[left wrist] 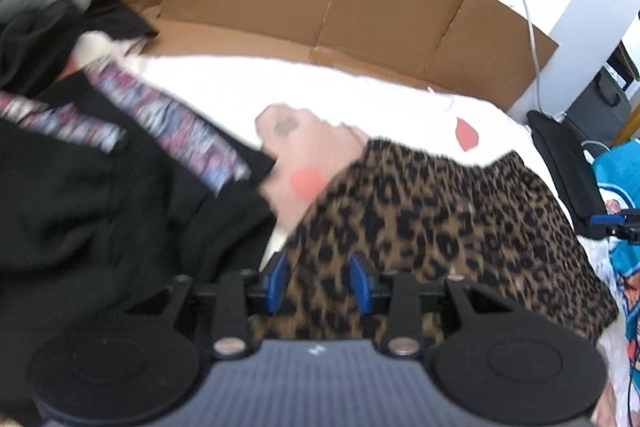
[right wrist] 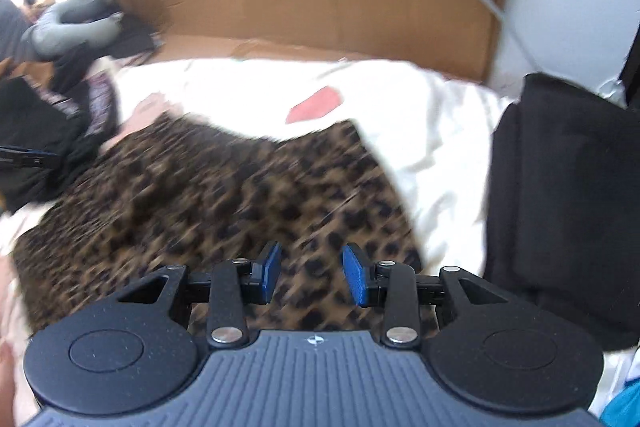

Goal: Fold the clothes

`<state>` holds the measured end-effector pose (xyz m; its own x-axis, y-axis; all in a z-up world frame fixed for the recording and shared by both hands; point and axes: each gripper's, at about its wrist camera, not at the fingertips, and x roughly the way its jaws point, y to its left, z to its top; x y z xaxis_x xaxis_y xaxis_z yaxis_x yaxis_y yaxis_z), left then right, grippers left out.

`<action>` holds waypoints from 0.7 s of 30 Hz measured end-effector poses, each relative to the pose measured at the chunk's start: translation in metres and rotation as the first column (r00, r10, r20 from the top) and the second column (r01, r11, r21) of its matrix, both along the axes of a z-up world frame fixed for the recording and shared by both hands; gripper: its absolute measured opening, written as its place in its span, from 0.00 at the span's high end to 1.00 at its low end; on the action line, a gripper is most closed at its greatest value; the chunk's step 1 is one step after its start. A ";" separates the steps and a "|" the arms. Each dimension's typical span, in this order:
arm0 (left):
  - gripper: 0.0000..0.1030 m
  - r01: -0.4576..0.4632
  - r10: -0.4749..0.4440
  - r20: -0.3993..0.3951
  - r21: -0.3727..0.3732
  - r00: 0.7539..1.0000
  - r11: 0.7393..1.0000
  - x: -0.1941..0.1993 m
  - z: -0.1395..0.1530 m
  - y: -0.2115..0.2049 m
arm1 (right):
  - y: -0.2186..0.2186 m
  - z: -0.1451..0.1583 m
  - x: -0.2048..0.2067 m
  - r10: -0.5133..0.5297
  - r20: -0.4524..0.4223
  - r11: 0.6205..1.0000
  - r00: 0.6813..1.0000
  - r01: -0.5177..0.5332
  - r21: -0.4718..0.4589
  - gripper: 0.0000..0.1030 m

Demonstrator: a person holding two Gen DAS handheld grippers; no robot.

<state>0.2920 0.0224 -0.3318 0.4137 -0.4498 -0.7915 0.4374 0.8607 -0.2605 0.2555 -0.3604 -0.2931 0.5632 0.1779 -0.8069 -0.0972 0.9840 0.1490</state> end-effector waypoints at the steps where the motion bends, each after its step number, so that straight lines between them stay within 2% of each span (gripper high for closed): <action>1: 0.63 0.006 -0.006 0.010 0.000 1.000 1.000 0.006 0.000 -0.007 | -0.002 -0.002 0.007 -0.008 0.002 1.000 1.000 0.008 0.002 0.59; 5: 0.51 0.043 -0.043 0.034 0.005 0.999 0.999 0.030 -0.006 -0.035 | -0.007 -0.006 0.037 -0.010 0.014 1.000 1.000 0.010 -0.015 0.59; 12: 0.49 0.127 -0.130 0.046 0.055 0.990 0.990 0.058 -0.025 -0.079 | -0.011 -0.026 0.081 -0.023 0.025 0.998 0.999 0.025 -0.056 0.56; 14: 0.49 0.138 -0.140 0.024 0.065 0.990 0.988 0.067 -0.035 -0.086 | -0.011 -0.034 0.087 -0.023 0.024 0.998 0.999 0.025 -0.064 0.51; 21: 0.49 0.152 -0.151 -0.039 0.020 0.988 0.988 0.079 -0.058 -0.088 | -0.008 -0.061 0.100 0.001 -0.017 0.999 1.000 -0.002 -0.047 0.49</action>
<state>0.3709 -0.0654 -0.3896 0.3122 -0.4870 -0.8157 0.5533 0.7912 -0.2605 0.3551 -0.3686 -0.3544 0.5491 0.1403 -0.8239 -0.0964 0.9899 0.1043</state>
